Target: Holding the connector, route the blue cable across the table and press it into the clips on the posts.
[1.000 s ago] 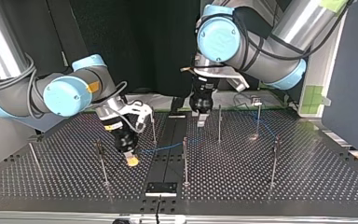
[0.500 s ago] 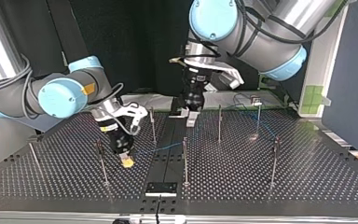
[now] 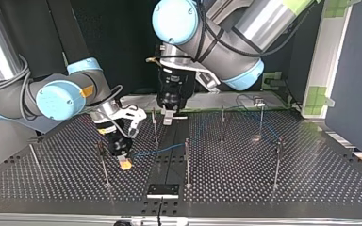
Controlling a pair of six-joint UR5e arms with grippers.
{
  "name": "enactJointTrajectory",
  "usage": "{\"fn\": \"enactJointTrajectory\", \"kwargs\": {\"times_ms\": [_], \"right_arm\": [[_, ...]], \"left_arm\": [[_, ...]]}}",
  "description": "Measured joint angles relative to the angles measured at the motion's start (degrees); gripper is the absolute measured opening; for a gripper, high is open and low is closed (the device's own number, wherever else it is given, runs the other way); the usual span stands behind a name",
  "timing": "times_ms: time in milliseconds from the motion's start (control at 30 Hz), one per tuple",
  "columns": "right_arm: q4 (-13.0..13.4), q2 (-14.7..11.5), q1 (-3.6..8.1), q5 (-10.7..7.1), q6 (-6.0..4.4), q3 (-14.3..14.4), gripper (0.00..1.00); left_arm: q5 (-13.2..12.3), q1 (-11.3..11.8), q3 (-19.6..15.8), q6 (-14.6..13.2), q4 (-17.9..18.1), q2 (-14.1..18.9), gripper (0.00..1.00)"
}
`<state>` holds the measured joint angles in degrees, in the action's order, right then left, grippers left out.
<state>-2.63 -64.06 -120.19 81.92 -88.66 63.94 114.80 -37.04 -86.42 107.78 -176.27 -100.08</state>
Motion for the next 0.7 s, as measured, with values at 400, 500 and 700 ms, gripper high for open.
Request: {"fn": "enactJointTrajectory", "kwargs": {"times_ms": [400, 500, 700], "right_arm": [[0.0, 0.0, 0.09, 0.0, -0.12, 0.0, 0.0], [0.1, 0.0, 0.11, 0.03, -0.12, 0.0, 0.0], [0.1, 0.0, 0.12, 0.08, -0.13, 0.0, 0.0]], "left_arm": [[1.3, 0.6, 5.9, -0.4, -1.9, -5.5, 1.0], [2.4, 1.1, 7.5, -0.7, -2.0, -6.8, 1.0], [3.0, 1.4, 10.7, -1.1, -1.8, -7.6, 1.0]]}}
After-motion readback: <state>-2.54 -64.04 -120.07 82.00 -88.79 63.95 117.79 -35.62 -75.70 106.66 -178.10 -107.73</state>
